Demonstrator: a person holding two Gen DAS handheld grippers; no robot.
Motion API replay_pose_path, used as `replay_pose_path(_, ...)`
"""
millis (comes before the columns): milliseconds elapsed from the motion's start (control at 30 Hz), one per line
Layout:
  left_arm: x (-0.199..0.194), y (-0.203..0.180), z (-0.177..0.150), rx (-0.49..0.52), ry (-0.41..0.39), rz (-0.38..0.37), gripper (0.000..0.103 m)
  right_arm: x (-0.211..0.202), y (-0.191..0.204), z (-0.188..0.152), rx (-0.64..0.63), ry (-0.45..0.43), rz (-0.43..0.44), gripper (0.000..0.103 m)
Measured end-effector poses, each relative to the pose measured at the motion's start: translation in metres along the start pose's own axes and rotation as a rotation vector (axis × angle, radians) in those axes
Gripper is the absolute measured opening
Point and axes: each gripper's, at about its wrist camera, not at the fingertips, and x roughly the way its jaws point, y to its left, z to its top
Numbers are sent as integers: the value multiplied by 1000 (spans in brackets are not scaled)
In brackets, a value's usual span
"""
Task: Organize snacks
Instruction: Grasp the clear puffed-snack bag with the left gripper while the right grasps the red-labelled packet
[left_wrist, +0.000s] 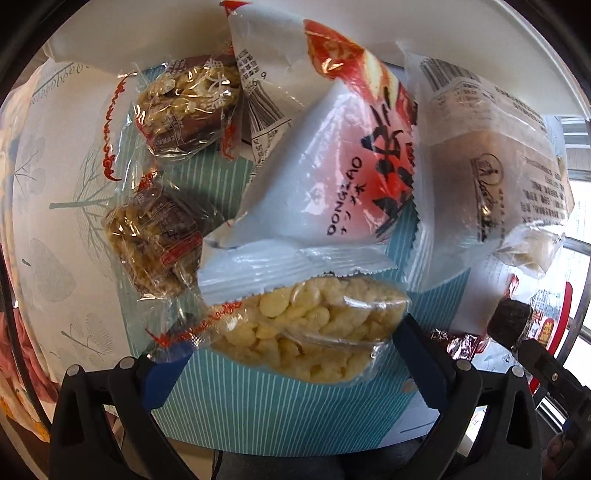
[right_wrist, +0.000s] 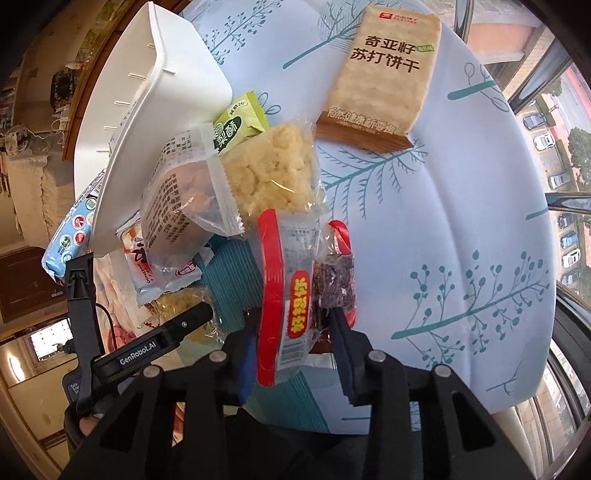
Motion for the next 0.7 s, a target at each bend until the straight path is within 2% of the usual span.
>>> replay_pose_path(133,4,-3,2,-10,12,7,103,1,5,0,-26,1,-4,30)
replay_pose_path(167,5,-3,3,-12,10,4,103,1,6,0,-34,-1,2,19)
replay_pose_path(367,9,9,0,-16,25,0,103,-5,9,-4,-77,-21,-19,7)
replay_pose_path(533,8,9,2,-21,12,-5,100,-8,6,-8,-91,-31,-22,6)
replay_pose_path(700,3,14,-10,-27,-6,-13,94,-14,5,-13,-102,-43,-25,4)
